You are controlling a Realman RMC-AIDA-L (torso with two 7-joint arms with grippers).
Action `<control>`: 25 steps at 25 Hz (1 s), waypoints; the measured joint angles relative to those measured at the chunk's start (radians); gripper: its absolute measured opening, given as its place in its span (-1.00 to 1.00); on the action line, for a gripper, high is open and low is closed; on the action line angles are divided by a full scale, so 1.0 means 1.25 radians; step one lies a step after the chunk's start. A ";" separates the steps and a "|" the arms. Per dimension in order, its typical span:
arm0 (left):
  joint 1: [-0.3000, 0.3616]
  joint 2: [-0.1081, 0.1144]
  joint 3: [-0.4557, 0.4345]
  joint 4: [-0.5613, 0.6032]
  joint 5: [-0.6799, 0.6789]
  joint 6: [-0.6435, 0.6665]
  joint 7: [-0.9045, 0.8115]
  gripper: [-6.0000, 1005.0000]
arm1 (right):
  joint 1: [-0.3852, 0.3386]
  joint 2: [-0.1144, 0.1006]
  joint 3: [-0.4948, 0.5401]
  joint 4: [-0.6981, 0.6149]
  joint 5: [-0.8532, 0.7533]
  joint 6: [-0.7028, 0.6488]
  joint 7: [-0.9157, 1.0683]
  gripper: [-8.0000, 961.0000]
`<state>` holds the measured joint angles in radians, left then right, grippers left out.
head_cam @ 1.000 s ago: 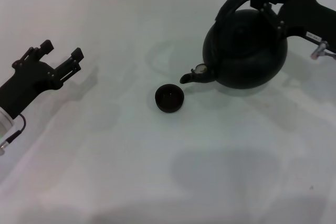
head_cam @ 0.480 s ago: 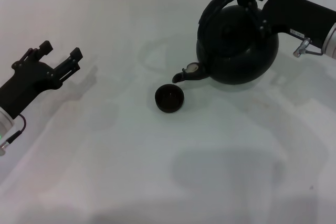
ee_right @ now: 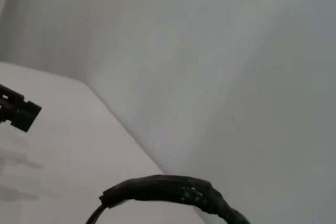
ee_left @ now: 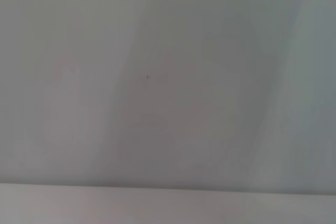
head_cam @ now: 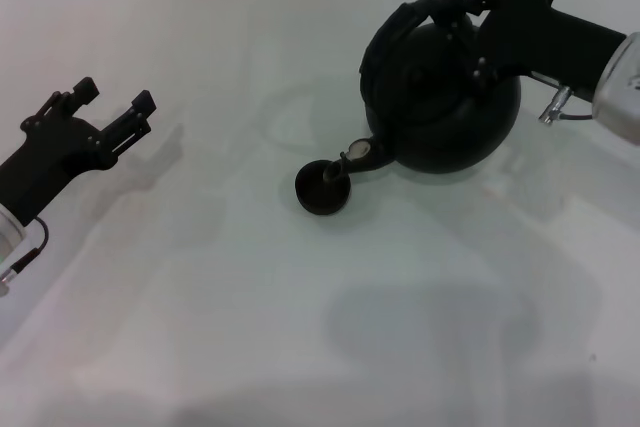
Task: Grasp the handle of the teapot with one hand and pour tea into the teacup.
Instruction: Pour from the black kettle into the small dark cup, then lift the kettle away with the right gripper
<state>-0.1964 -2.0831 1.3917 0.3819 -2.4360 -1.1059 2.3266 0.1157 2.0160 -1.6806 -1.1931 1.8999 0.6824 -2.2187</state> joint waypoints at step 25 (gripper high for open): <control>-0.012 0.001 -0.003 -0.029 -0.020 0.001 0.024 0.72 | -0.037 -0.001 -0.073 -0.127 -0.111 -0.123 -0.012 -0.74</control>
<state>-0.2118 -2.0822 1.3882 0.3455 -2.4614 -1.1044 2.3562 0.0699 2.0143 -1.7713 -1.3517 1.7606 0.5284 -2.2334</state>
